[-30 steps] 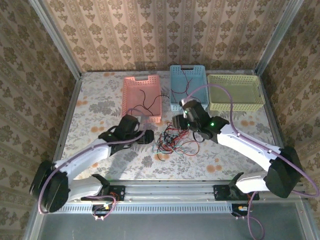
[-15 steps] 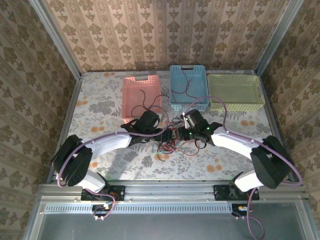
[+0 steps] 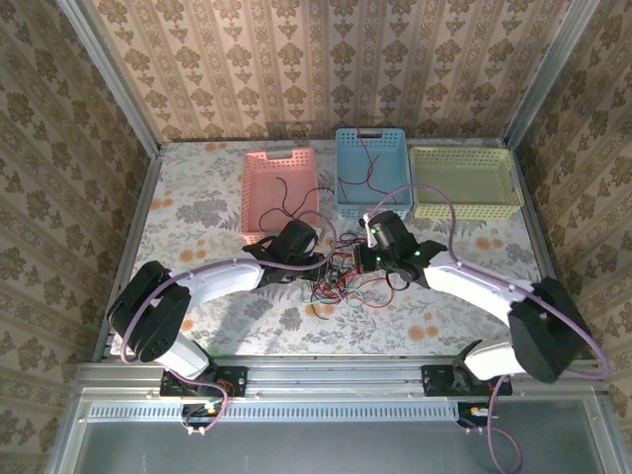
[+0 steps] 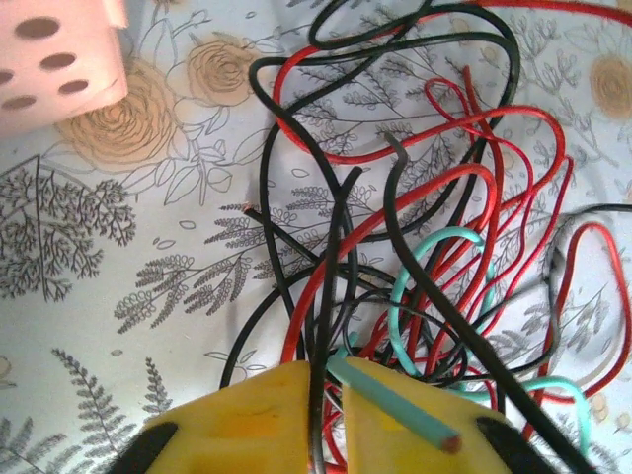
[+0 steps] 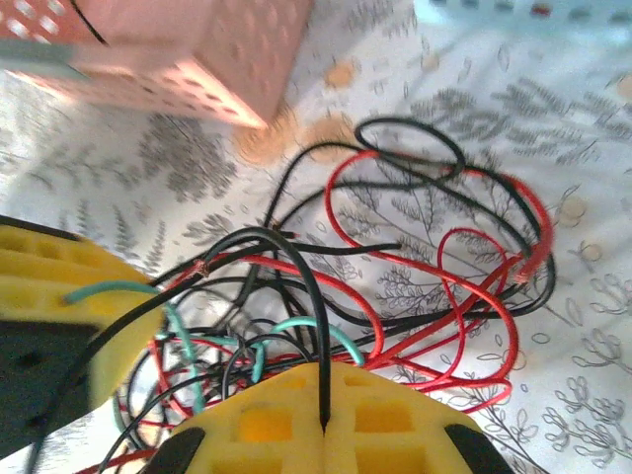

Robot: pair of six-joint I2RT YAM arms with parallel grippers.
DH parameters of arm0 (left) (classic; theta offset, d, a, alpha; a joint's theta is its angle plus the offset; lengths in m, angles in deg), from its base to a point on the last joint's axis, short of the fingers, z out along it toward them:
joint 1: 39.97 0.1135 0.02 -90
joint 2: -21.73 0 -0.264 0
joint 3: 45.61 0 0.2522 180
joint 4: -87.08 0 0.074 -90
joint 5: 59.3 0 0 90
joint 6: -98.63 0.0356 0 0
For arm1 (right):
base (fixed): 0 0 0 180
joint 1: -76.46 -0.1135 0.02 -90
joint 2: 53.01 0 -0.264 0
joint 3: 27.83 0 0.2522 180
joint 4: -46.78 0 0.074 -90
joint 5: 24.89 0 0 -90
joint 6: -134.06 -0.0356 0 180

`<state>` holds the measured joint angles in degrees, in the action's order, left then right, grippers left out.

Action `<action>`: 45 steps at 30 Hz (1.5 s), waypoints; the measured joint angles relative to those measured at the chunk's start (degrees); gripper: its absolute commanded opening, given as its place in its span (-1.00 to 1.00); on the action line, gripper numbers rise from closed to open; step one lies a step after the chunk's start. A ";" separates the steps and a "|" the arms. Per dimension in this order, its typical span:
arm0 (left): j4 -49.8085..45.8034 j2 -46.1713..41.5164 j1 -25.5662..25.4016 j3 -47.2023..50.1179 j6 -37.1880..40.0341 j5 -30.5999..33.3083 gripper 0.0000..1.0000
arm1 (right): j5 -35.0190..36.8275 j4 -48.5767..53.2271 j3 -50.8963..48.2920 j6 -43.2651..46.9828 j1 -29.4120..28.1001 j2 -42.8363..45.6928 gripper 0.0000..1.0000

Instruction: Untangle the cables

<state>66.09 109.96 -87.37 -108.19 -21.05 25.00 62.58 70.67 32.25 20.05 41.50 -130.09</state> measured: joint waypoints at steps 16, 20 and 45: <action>-0.70 -2.71 0.24 0.11 0.59 0.61 -1.00 | 2.38 8.37 -3.10 -3.82 1.75 12.13 0.01; 0.04 -3.41 0.66 1.09 0.57 0.57 -1.00 | -1.86 4.68 -10.67 -9.07 -0.94 12.09 -0.11; 2.08 -10.05 1.60 11.61 -5.35 1.62 0.54 | -4.26 4.13 -3.74 -13.46 -9.14 8.96 -1.00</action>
<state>68.17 99.91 -85.77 -96.59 -26.40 26.62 58.32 74.80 28.52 6.59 32.36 -121.12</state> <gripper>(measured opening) 0.790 0.064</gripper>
